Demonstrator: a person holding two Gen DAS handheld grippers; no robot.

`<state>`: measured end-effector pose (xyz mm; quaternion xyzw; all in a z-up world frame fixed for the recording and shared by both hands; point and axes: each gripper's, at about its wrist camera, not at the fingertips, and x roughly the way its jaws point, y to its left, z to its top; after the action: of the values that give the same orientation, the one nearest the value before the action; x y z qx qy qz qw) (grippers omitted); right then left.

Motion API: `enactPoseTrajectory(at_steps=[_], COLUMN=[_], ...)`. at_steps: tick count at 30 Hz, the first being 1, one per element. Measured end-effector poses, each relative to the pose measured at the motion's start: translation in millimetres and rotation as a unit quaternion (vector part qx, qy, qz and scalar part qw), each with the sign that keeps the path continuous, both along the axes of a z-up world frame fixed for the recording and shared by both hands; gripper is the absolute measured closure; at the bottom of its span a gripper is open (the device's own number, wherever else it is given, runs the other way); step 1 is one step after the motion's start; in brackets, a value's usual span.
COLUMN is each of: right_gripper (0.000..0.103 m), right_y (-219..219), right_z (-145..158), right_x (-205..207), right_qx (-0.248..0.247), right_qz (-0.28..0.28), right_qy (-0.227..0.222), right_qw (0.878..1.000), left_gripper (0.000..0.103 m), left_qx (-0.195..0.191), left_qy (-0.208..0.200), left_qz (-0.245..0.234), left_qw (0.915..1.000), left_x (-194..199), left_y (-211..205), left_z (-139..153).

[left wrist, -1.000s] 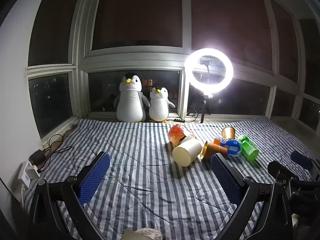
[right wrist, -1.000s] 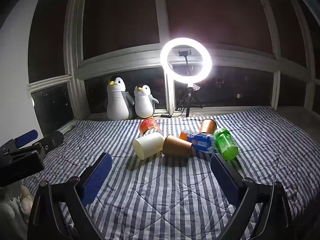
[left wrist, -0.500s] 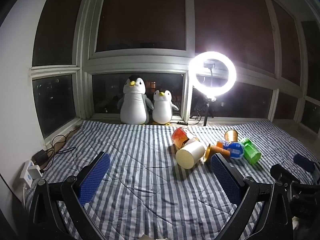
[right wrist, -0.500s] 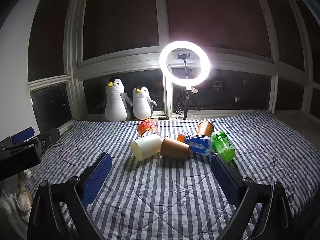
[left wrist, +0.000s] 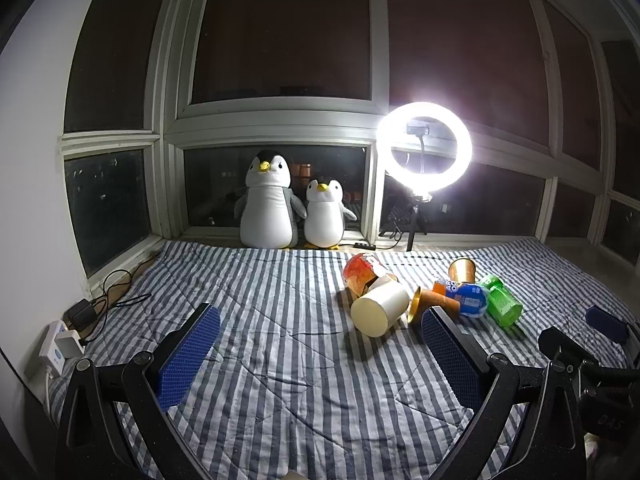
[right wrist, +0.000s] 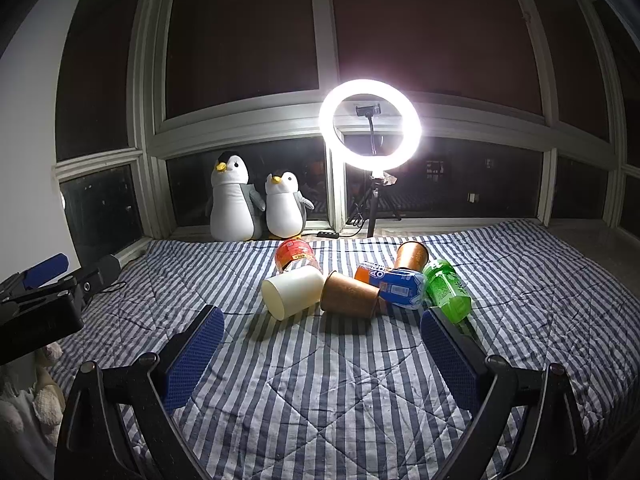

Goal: Flip cup upside down

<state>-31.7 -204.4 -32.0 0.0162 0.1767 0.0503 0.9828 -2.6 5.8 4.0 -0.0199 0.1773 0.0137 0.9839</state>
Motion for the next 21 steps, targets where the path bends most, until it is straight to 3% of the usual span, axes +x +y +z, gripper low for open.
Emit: enactPoseTrajectory(at_steps=[21], right_gripper=[0.006], right_y=[-1.0], right_z=[-1.3], right_x=[-0.7], right_qx=[0.001], right_qz=[-0.001], right_qy=[0.001], right_qw=[1.000], left_gripper=[0.001], left_qx=[0.001], left_qy=[0.001], left_qz=[0.000], left_qw=[1.0000], left_x=[1.9], left_y=[-2.0], left_z=[-5.2])
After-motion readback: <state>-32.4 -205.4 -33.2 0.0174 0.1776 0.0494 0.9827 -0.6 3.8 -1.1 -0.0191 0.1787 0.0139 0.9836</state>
